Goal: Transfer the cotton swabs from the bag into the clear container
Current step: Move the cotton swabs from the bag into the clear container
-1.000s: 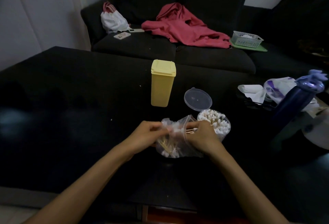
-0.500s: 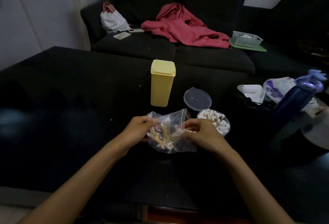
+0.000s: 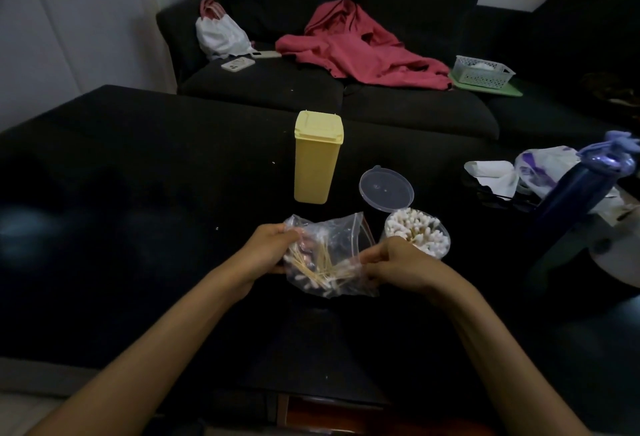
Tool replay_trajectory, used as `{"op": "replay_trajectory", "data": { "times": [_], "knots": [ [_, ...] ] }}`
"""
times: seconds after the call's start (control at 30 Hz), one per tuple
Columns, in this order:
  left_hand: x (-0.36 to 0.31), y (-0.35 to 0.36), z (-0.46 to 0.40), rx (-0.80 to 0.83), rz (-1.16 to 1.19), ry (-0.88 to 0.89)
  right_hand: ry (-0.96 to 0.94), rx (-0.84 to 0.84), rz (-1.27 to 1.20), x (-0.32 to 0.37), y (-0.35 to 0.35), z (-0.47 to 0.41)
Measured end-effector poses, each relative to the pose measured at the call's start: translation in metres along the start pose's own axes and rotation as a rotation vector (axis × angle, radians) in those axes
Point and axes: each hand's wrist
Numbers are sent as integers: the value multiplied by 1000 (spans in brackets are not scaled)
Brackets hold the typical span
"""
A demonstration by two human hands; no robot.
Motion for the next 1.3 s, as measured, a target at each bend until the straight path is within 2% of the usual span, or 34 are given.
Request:
{"op": "replay_trajectory", "data": {
  "times": [0.17, 0.23, 0.43, 0.83, 1.03, 1.3],
  "knots": [
    [0, 6, 2, 153, -14, -21, -45, -149, -110, 3, 12, -2],
    [4, 9, 1, 186, -39, 11, -52, -202, -72, 4, 15, -5],
    [13, 11, -5, 62, -56, 100, -51, -92, -60, 7, 5, 2],
    [14, 11, -7, -4, -27, 119, -62, -218, 0, 11, 7, 2],
    [10, 13, -5, 12, -73, 230, -49, -225, 19, 10, -17, 14],
    [9, 13, -6, -10, -86, 263, -107, -299, -24, 16, -29, 22]
  ]
}}
Point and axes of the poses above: each hand's wrist, its own z-axis away from the middle knuckle, its own y-axis out of the palm, x = y × z, and after that the axes turned 8 degrees about y, right-handed
